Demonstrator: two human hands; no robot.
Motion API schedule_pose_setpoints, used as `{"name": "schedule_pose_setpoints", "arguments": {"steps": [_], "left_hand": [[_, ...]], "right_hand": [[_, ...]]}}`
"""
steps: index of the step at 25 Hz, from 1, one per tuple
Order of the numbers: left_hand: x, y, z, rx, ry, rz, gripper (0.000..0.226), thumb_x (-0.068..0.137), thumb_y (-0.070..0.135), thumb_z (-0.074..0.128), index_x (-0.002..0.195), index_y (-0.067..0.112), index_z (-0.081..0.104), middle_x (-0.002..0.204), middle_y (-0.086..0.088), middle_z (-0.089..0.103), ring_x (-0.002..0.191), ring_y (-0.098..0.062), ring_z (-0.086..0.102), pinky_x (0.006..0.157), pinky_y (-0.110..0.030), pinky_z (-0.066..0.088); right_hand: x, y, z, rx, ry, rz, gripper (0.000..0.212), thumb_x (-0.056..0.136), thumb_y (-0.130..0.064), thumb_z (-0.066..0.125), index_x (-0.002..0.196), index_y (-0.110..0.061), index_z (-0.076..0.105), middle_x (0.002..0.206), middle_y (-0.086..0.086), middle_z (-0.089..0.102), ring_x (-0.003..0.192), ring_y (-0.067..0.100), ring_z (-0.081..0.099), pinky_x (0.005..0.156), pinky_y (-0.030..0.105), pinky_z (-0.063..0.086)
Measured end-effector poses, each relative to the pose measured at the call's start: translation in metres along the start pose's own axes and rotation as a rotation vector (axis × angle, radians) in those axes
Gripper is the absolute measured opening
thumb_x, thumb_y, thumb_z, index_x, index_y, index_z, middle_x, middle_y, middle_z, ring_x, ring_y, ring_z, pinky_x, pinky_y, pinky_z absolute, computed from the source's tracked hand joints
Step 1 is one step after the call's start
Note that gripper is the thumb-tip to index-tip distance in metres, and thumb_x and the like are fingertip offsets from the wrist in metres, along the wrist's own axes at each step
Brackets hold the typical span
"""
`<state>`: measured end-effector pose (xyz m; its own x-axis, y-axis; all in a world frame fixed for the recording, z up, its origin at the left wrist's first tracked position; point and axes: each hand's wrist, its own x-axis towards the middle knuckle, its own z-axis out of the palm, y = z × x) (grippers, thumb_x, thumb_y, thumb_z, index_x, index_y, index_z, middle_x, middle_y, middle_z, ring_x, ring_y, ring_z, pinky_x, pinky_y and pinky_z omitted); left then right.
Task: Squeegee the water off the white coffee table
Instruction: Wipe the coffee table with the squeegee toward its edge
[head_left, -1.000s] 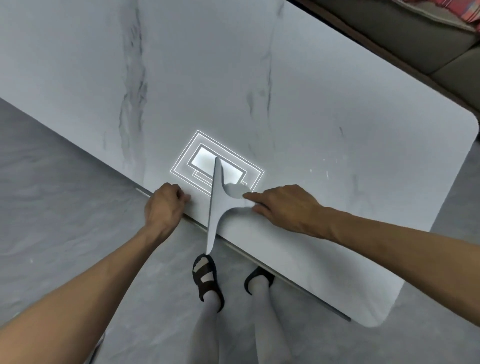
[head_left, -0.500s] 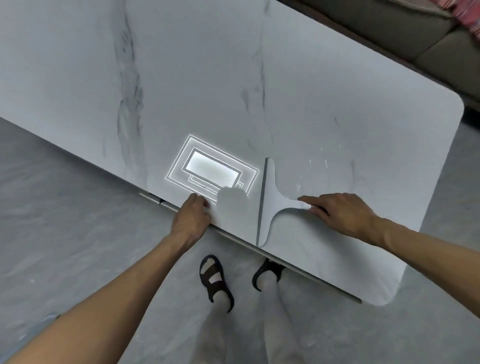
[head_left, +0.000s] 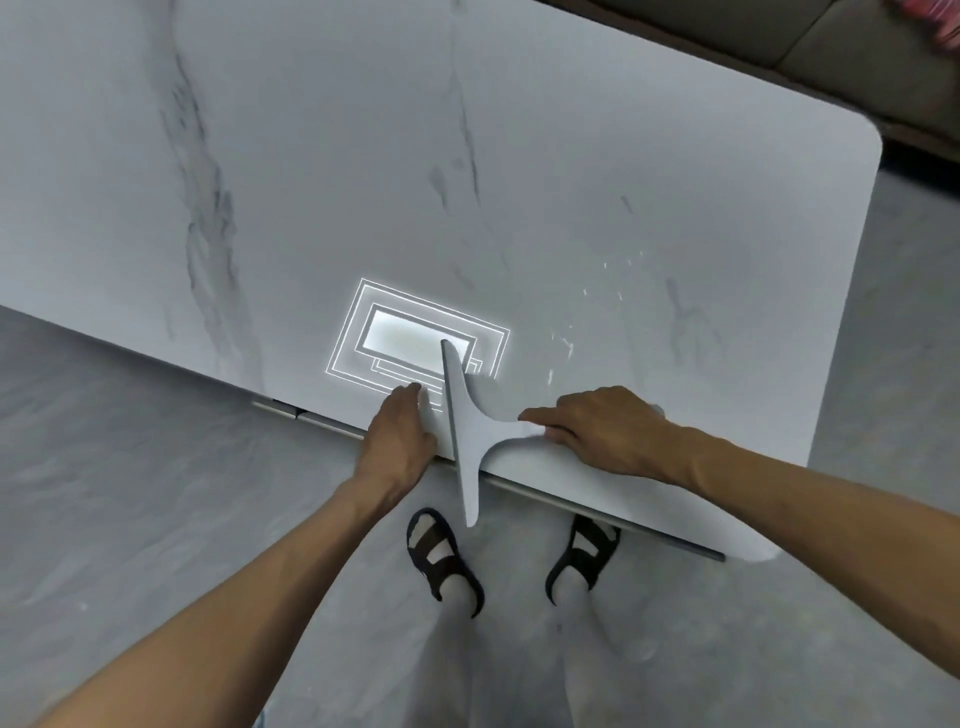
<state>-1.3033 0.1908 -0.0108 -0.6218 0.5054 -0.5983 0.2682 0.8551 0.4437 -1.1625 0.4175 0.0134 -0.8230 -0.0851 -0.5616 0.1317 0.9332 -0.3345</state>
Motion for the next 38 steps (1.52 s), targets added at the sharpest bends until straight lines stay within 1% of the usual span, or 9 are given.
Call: {"name": "schedule_pose_setpoints", "arguments": {"steps": [3, 6, 14, 17, 19, 24, 33, 35, 38], "left_hand": [[0.001, 0.021, 0.025, 0.078, 0.021, 0.025, 0.056, 0.080, 0.002, 0.050, 0.135, 0.000, 0.038, 0.132, -0.016, 0.047, 0.122, -0.034, 0.046, 0.101, -0.043, 0.041], [-0.002, 0.052, 0.053, 0.293, -0.026, -0.067, 0.076, 0.086, 0.009, 0.050, 0.151, 0.003, 0.012, 0.153, -0.018, 0.023, 0.141, -0.040, 0.024, 0.117, -0.049, 0.022], [0.007, 0.116, 0.092, 0.400, -0.254, -0.176, 0.077, 0.094, 0.017, 0.040, 0.147, -0.013, -0.006, 0.150, -0.044, -0.009, 0.139, -0.061, -0.004, 0.118, -0.055, 0.012], [0.012, 0.119, 0.092, 0.422, -0.261, -0.184, 0.077, 0.096, 0.021, 0.039, 0.146, -0.016, -0.006, 0.147, -0.048, -0.006, 0.137, -0.064, -0.001, 0.117, -0.055, 0.016], [0.014, 0.119, 0.092, 0.416, -0.265, -0.194, 0.075, 0.097, 0.021, 0.038, 0.146, -0.016, -0.005, 0.147, -0.049, -0.004, 0.137, -0.065, 0.001, 0.116, -0.055, 0.019], [0.020, 0.111, 0.094, 0.380, -0.270, -0.221, 0.068, 0.100, 0.022, 0.030, 0.145, -0.018, -0.002, 0.145, -0.052, 0.000, 0.135, -0.066, 0.004, 0.114, -0.057, 0.020], [0.020, 0.123, 0.094, 0.299, -0.298, -0.303, 0.072, 0.099, 0.020, 0.038, 0.149, -0.009, -0.006, 0.152, -0.039, -0.013, 0.142, -0.055, -0.010, 0.119, -0.054, 0.009], [0.019, 0.121, 0.093, 0.282, -0.255, -0.292, 0.065, 0.101, 0.018, 0.033, 0.149, -0.010, 0.000, 0.152, -0.041, -0.005, 0.142, -0.056, -0.003, 0.118, -0.053, 0.015], [0.014, 0.115, 0.086, 0.174, -0.005, -0.269, 0.043, 0.098, 0.009, 0.032, 0.139, -0.004, 0.037, 0.141, -0.032, 0.039, 0.131, -0.048, 0.038, 0.101, -0.045, 0.040]], "right_hand": [[-0.002, 0.018, 0.015, -0.017, 0.009, -0.032, 0.040, 0.102, -0.040, 0.028, 0.141, -0.045, 0.037, 0.099, -0.002, 0.061, 0.091, 0.023, 0.061, 0.071, 0.029, 0.035], [-0.026, 0.061, 0.015, -0.008, 0.063, 0.006, 0.038, 0.101, -0.040, 0.030, 0.137, -0.047, 0.040, 0.088, -0.007, 0.056, 0.088, 0.021, 0.060, 0.069, 0.029, 0.032], [-0.106, 0.177, 0.003, -0.037, 0.099, 0.160, 0.035, 0.097, -0.045, 0.030, 0.128, -0.049, 0.046, 0.094, -0.011, 0.066, 0.095, 0.020, 0.063, 0.075, 0.035, 0.047], [-0.122, 0.184, 0.000, -0.027, 0.198, 0.161, 0.041, 0.091, -0.059, 0.024, 0.123, -0.050, 0.049, 0.076, -0.016, 0.061, 0.081, 0.015, 0.063, 0.066, 0.031, 0.045], [-0.120, 0.168, 0.007, 0.061, 0.212, 0.090, 0.047, 0.088, -0.065, 0.021, 0.125, -0.053, 0.048, 0.086, -0.016, 0.066, 0.087, 0.012, 0.064, 0.066, 0.029, 0.039], [-0.095, 0.117, 0.046, 0.075, 0.077, -0.048, 0.031, 0.097, -0.054, 0.028, 0.119, -0.054, 0.050, 0.080, -0.011, 0.058, 0.081, 0.014, 0.062, 0.063, 0.028, 0.031], [-0.151, 0.190, 0.021, -0.046, 0.098, 0.187, 0.031, 0.097, -0.052, 0.029, 0.122, -0.056, 0.048, 0.082, -0.013, 0.058, 0.091, 0.015, 0.064, 0.066, 0.031, 0.035], [-0.163, 0.195, 0.013, -0.076, 0.099, 0.217, 0.031, 0.097, -0.052, 0.029, 0.121, -0.056, 0.048, 0.085, -0.013, 0.063, 0.088, 0.015, 0.064, 0.064, 0.031, 0.037], [-0.153, 0.174, 0.007, -0.064, 0.096, 0.139, 0.032, 0.097, -0.053, 0.028, 0.123, -0.057, 0.046, 0.081, -0.012, 0.060, 0.082, 0.013, 0.063, 0.063, 0.030, 0.035]]}}
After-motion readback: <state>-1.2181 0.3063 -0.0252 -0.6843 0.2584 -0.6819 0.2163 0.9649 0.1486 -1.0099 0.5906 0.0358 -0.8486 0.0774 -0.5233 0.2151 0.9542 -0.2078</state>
